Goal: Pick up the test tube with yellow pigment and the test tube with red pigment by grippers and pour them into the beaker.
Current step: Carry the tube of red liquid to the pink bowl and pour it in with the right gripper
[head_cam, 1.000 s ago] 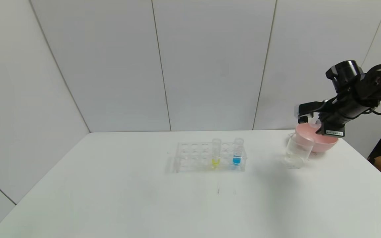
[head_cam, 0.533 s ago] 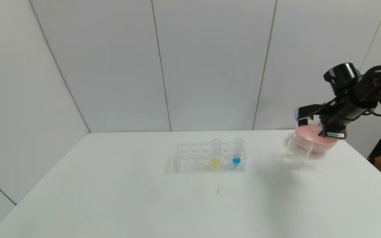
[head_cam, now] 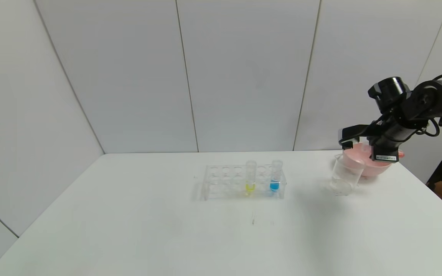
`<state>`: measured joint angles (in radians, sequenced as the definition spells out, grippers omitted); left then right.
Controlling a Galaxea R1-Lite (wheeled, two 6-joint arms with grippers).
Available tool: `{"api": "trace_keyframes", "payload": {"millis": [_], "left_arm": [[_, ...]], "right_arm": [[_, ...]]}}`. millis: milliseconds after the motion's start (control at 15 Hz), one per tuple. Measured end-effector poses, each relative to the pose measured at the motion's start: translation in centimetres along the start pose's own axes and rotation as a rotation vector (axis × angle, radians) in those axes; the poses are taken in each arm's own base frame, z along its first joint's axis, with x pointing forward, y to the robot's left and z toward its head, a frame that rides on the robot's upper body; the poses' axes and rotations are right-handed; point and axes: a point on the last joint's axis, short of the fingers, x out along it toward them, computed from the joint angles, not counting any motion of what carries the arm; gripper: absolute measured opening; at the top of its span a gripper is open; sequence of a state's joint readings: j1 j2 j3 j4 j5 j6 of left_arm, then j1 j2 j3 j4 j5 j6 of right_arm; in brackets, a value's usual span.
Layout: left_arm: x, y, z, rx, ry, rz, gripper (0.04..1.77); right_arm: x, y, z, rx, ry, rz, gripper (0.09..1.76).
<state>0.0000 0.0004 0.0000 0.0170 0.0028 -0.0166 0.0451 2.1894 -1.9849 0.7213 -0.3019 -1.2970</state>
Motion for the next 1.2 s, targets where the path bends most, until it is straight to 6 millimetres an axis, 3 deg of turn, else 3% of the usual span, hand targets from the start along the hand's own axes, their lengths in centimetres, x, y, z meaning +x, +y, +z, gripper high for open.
{"api": "trace_keyframes", "payload": {"millis": [1200], "left_arm": [[0.0, 0.0, 0.0, 0.0, 0.0, 0.0, 1.72]], "right_arm": [[1.6, -0.6, 1.9, -0.039, 0.167, -0.145, 0.54]]}}
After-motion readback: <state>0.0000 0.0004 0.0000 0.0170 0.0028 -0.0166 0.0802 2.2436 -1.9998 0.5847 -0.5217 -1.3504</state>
